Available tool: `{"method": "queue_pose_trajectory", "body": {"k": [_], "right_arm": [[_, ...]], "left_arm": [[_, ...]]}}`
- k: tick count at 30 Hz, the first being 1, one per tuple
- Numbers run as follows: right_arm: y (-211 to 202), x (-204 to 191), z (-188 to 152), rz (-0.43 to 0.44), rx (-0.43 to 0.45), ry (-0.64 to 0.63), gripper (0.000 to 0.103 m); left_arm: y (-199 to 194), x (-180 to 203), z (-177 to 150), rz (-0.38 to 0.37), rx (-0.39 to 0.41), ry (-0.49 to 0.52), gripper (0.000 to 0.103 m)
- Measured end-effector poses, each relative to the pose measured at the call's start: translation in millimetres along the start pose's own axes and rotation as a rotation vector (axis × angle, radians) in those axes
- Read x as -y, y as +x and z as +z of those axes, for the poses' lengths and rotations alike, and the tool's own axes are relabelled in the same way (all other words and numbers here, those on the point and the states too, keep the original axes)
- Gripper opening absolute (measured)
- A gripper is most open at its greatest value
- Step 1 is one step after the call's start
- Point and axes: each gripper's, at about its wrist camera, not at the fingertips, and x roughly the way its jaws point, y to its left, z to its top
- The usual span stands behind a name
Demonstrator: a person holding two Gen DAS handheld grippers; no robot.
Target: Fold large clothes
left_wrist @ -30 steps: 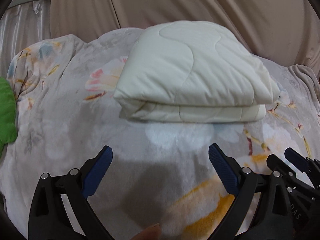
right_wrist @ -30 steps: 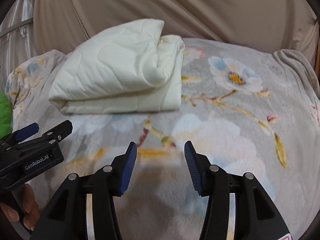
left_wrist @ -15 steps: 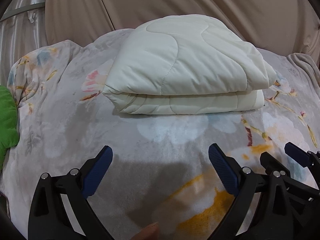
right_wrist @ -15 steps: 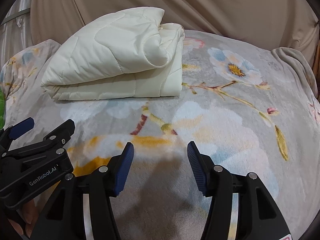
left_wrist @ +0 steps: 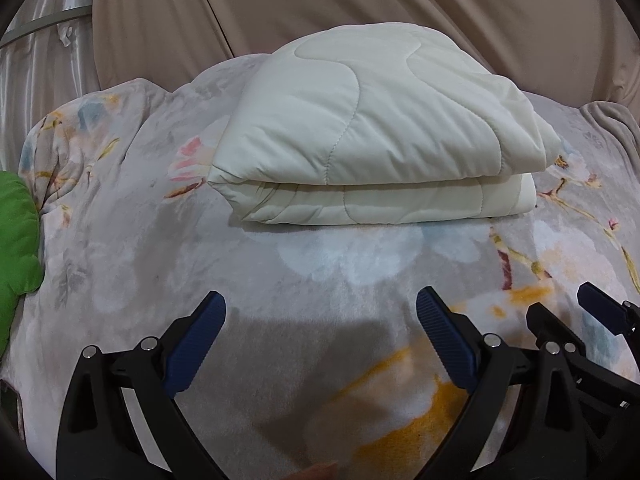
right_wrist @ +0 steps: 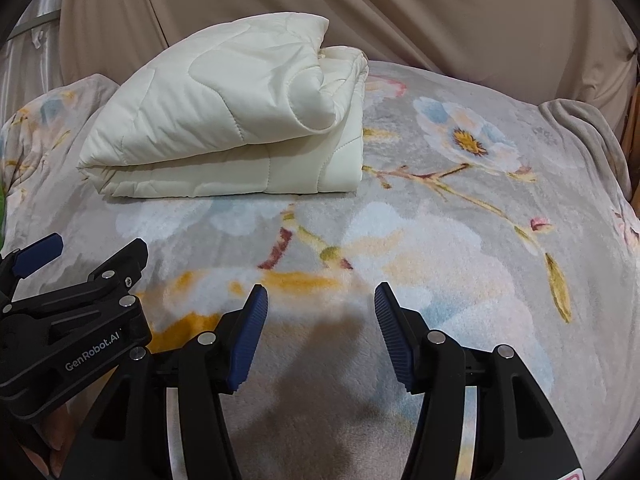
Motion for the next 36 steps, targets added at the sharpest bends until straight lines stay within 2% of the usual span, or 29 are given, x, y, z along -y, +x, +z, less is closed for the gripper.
{"method": "queue_pose_trajectory", "body": {"k": [28, 36], "right_arm": [[-0.5, 3.2, -0.2, -0.002, 0.005, -0.007, 0.055], [-3.3, 4.0, -0.6, -0.006, 0.01, -0.008, 0.055]], "left_arm": [[0.1, 1.0, -0.3, -0.01, -0.002, 0.001, 0.092], [-0.9, 5.9, -0.2, -0.01, 0.003, 0.019, 0.085]]}}
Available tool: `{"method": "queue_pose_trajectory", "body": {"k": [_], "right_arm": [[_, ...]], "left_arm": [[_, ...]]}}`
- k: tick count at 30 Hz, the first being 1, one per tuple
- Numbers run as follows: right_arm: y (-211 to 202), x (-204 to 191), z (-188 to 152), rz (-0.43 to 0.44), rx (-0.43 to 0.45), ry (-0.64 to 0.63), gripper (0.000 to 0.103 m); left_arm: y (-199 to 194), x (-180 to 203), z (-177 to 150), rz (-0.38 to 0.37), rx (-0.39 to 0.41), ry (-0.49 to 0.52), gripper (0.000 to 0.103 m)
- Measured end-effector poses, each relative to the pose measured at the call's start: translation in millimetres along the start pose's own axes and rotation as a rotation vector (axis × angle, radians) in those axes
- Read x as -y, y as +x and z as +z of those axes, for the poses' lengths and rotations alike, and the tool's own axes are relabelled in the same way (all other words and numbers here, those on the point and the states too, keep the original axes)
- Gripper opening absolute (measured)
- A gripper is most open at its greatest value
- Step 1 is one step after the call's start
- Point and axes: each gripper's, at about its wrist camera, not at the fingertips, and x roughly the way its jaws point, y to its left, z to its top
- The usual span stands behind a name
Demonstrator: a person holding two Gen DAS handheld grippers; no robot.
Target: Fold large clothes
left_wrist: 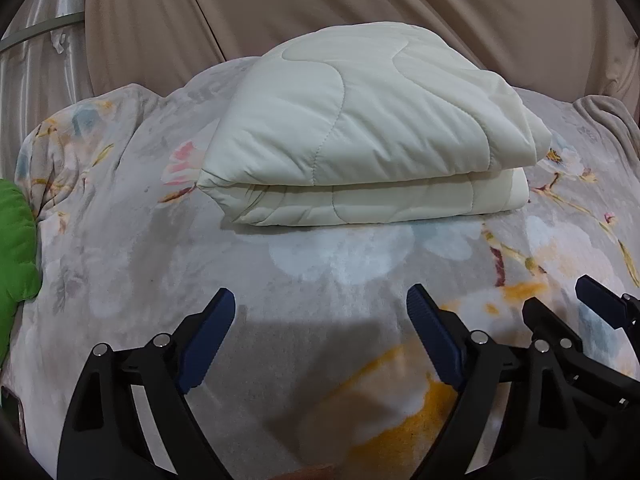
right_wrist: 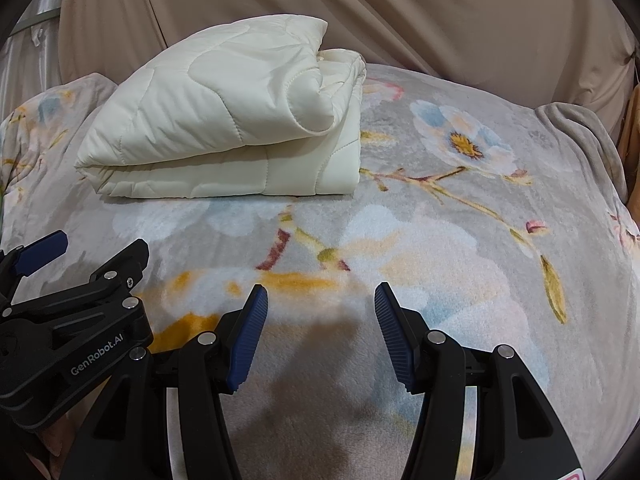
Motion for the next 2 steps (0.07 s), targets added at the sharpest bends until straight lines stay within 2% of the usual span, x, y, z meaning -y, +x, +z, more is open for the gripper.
{"method": "queue_pose_trajectory", "body": {"k": [2], "right_arm": [[0.2, 0.3, 0.1, -0.001, 0.0, -0.002, 0.055]], "left_arm": [[-0.1, 0.2, 0.0, 0.002, 0.0, 0.0, 0.085]]}}
